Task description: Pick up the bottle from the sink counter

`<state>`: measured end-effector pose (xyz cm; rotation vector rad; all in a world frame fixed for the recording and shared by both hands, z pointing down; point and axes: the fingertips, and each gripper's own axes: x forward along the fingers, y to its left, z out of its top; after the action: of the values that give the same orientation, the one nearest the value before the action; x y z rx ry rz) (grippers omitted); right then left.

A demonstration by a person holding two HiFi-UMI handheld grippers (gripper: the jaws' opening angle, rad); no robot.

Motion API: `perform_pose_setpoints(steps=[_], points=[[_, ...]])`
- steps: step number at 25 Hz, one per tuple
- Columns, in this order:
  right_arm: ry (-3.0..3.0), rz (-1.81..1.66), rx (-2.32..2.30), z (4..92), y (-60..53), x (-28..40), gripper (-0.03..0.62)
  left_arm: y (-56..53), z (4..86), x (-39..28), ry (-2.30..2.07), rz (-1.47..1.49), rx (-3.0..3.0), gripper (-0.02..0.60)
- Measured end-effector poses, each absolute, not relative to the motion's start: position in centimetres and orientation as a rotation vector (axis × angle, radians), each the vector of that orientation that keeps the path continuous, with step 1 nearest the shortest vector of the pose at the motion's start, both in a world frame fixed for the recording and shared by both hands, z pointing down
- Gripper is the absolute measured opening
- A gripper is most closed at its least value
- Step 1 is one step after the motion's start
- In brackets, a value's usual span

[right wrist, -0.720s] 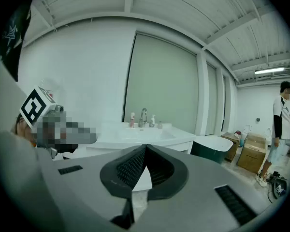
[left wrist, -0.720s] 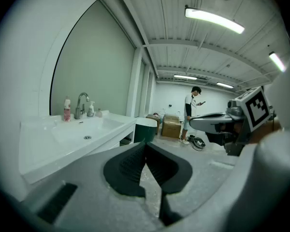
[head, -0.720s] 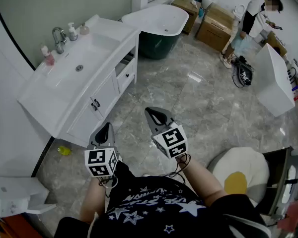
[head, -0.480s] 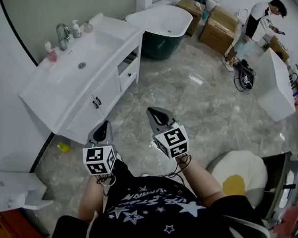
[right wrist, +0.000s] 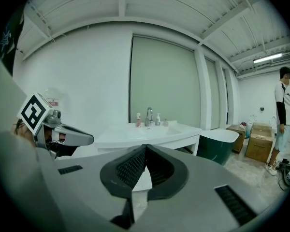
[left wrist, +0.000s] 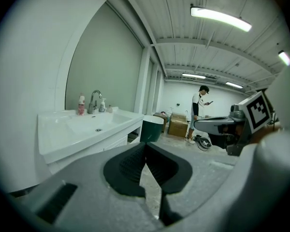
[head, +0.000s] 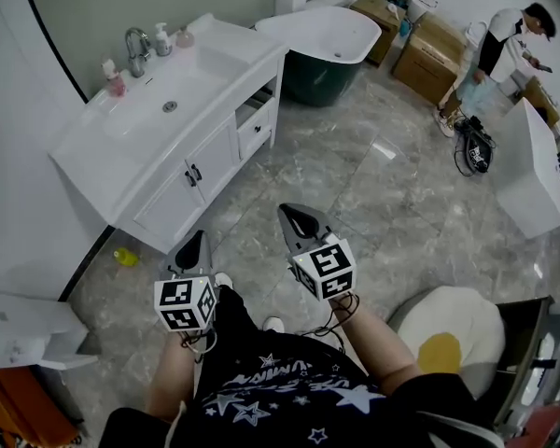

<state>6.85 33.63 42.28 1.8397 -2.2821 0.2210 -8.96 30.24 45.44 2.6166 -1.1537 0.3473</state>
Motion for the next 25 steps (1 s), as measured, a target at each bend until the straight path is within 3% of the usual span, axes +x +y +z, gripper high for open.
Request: perform_pose_setpoints(steps=[7, 12, 15, 25], points=[[-2.307, 0.229, 1.873, 42.0, 31.7, 5.9, 0.003, 28.8, 44.7, -11.7, -1.217, 0.319, 2.617, 0.019], [-2.344, 0.254, 1.873, 42.3, 26.6, 5.8, 0.183, 23.7, 45.0, -12.3, -1.238, 0.302, 2.628, 0.02], [-2.317, 0.258, 1.842, 43.3, 22.5, 6.2, 0.252, 19.0, 45.5, -12.2, -1.252, 0.289, 2.614, 0.02], [-2.267, 0.352, 1.844, 43.4, 3.6, 8.8, 0.273, 0.8, 45.4, -11.0, -1.23, 0.307, 2.591, 0.02]])
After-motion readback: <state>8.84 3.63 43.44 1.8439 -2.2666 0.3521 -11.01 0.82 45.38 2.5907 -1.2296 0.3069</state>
